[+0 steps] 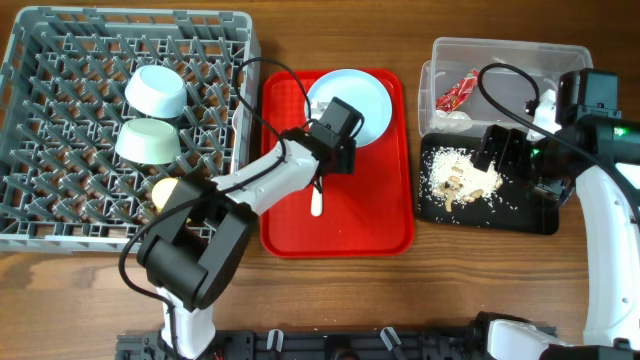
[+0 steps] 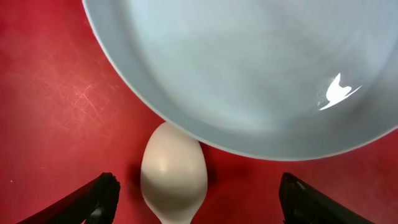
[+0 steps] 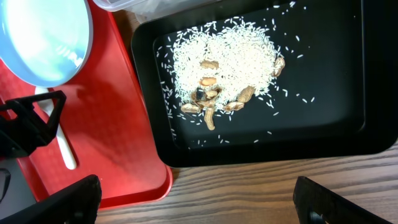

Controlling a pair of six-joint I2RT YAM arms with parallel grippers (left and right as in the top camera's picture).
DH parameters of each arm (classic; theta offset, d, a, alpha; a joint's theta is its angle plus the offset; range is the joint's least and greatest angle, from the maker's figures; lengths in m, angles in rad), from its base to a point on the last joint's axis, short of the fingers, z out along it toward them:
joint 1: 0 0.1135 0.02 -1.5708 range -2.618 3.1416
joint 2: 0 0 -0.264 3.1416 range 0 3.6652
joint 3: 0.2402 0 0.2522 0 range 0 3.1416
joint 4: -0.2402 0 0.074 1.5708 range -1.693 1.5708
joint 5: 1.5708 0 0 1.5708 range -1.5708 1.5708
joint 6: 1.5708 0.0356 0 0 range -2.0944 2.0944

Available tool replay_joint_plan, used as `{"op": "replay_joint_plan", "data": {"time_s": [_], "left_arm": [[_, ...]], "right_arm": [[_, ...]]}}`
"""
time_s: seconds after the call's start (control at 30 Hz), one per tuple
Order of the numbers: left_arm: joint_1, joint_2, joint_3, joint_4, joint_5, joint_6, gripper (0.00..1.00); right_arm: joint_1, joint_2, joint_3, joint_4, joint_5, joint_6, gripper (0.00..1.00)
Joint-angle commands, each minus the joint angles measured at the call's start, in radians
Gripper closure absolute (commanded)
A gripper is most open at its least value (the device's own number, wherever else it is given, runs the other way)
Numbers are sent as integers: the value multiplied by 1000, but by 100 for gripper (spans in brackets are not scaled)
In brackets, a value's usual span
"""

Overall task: Sort waste into correct bins and load items into the dishwasher rack
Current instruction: 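Reach the left gripper to the white spoon and grasp it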

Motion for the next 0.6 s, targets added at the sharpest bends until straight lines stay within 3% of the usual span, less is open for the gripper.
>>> {"op": "replay_joint_plan", "data": {"time_s": [0.0,0.27,0.37,0.47,0.57], "left_arm": [[1,38,10,3,-43,-9,16],[1,78,10,0,-43,-9,17],[1,78,10,3,-43,-9,23],[1,78,10,-2,-43,-9,43],[1,78,10,-16,-43,-10,47]], "right_arm": [[-2,-20,8,0,17,-16,0],[-2,-20,8,0,17,-16,0],[-2,-20,8,0,17,-16,0],[-2,-20,8,1,18,-16,0],[-2,-20,8,2,18,-16,0]]}}
